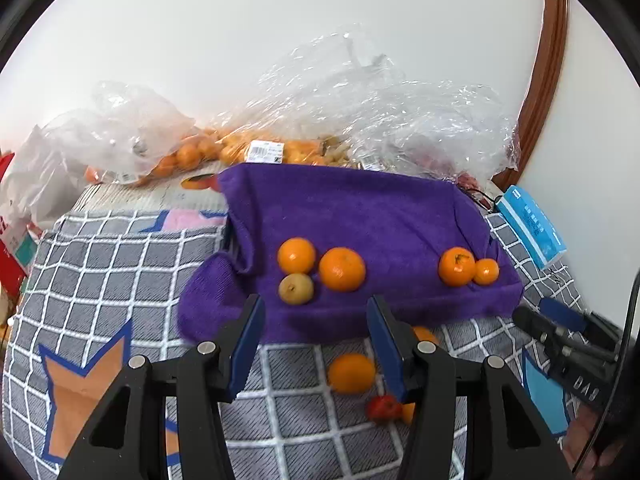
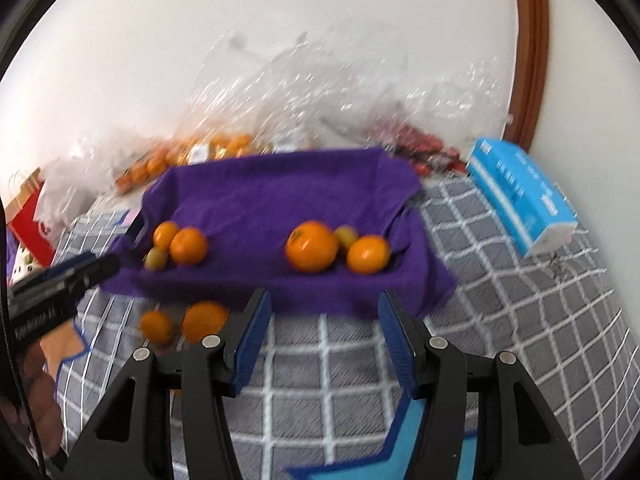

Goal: Organize fruits
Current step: 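Pull both open tools back from the towel toward the loose fruits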

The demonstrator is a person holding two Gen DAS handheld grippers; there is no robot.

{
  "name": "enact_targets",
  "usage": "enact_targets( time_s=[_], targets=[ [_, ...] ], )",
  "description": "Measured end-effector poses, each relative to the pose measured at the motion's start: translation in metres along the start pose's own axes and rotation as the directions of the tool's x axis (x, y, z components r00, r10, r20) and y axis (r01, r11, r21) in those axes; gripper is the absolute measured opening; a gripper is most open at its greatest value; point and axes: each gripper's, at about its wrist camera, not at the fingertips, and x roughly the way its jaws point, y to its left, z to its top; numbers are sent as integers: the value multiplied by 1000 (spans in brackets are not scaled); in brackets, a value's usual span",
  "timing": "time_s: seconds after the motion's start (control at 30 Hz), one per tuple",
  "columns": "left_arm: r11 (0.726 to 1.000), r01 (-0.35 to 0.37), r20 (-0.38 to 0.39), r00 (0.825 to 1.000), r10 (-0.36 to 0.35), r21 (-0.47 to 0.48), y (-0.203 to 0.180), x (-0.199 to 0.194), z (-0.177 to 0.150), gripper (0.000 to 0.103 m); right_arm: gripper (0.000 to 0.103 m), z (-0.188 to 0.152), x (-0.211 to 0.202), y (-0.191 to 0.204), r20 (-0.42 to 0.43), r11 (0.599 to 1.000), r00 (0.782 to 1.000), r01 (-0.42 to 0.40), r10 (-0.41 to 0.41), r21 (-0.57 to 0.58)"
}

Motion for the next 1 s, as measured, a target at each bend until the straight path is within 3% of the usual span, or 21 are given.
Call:
enact_targets(
  time_s=[0.47,0.87,1.0],
  targets=[
    [997,-49,-81,996,44,-60,46,-5,-31,51,55,-38,7,63,-80,982,982,-174,169,-69],
    [996,-31,-113,993,22,-79,68,1,-44,51,54,-50,38,79,-139,982,977,-171,159,-83],
    [996,-29,-126,992,18,-81,69,5,-47,51,45,-48,42,77,-128,980,978,-178,167,-84]
  ],
)
